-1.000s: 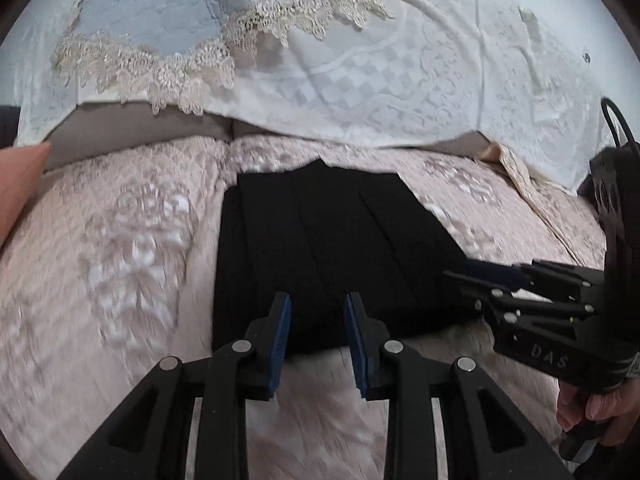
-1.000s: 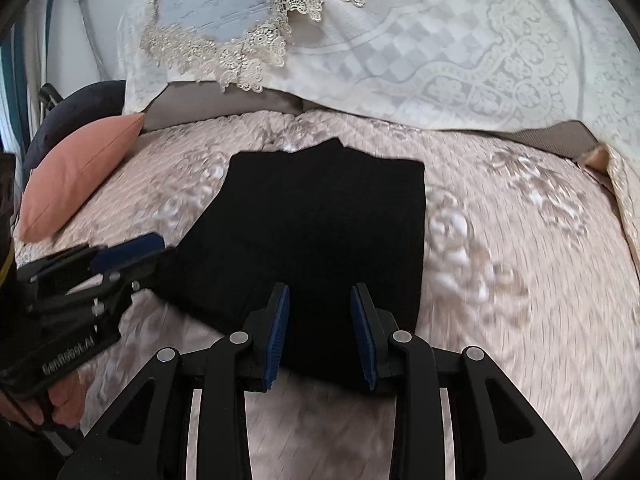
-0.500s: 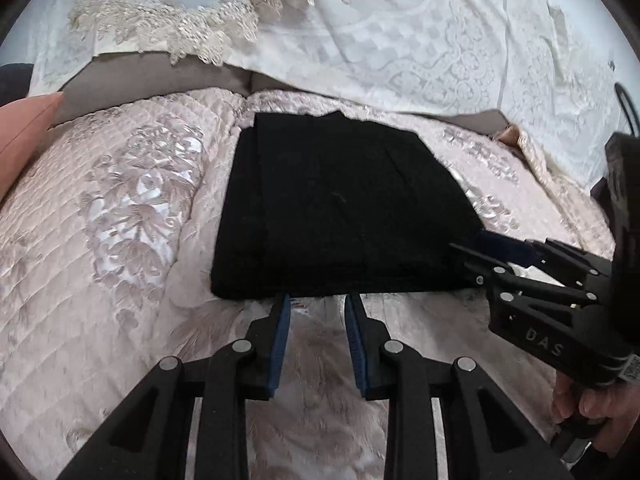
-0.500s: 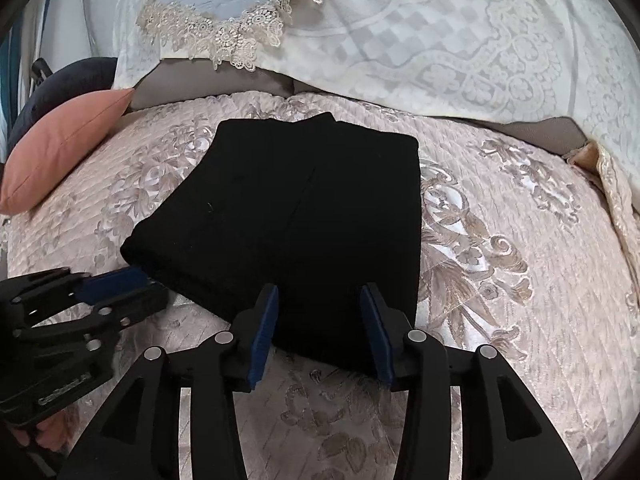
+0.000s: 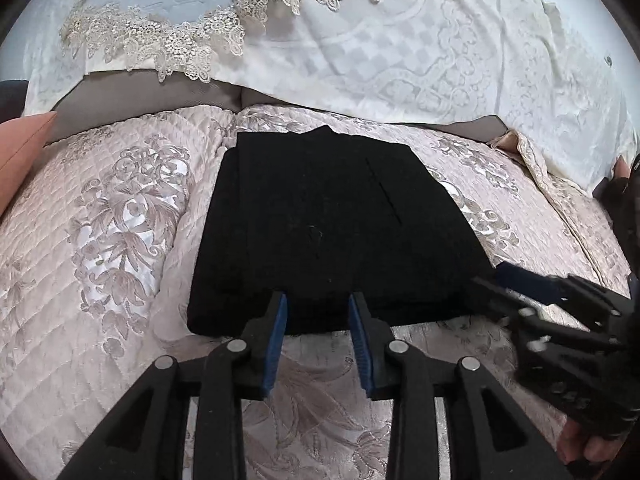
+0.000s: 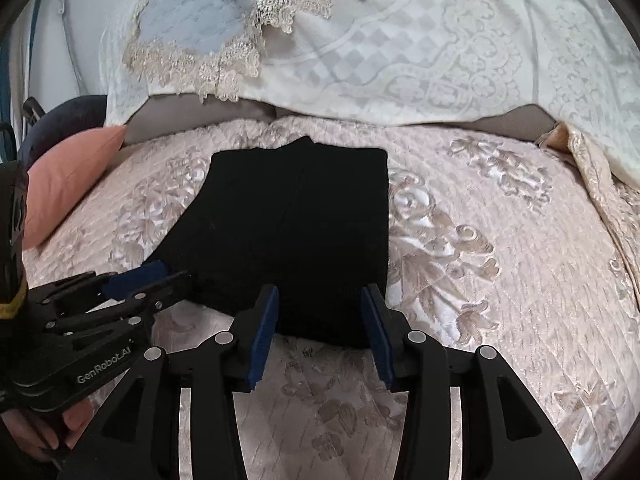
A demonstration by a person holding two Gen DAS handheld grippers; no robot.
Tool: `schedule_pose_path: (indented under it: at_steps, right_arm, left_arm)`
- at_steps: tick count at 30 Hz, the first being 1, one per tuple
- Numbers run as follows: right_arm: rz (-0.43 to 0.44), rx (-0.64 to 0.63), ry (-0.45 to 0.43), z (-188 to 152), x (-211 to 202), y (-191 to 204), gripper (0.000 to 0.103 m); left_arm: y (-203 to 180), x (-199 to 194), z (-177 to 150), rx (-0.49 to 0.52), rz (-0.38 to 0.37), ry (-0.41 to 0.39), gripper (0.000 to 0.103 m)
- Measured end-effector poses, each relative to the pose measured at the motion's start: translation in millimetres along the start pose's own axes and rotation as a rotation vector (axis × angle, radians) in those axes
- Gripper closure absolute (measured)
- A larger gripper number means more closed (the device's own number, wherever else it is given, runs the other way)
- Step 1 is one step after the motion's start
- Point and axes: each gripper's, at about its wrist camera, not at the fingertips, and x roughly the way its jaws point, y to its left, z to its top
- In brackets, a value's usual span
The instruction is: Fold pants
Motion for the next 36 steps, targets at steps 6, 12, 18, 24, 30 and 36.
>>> schedule_pose_path:
  at_steps: [6,12,18,24,30,36]
  right_arm:
    - [-0.023,-0.027,0.016,-1.2,1.8,1.0,0.058]
    - [0.004,-0.026,-0.029,-10.1,-39.5,0.6,0.058]
    - [0.037,-0.04,-0.068,-29.1,-74.5,7.7,0.058]
    - [0.035,-0.045,-0.072,-47.5,-93.4,16.3,0.058]
    - [0.031,-0.038,-0.032,-63.2,-81.9,16.9,0.058]
    - [0.019,-0.045,0.0,-68.4,-58.8,15.2,0.058]
  left_arm:
    - [4.3,3.1,-5.8,-0.022,0.02,0.077,0.065]
    - [1.5,-34.1,-15.8,-0.031,0.023,0.029,0.065]
    - [-13.8,-70.6,-27.8,-0.007,0.021,-0.019,0.065]
    - [-20.3,-90.8,-40.1,-0.006,0.027,-0.044,0.065]
    - [-22.3,-75.8,-55.0,0.02,0.05,-0.01,0.065]
    - [-16.8,-54.4,-63.6,0.019,0.081,0.02,0.065]
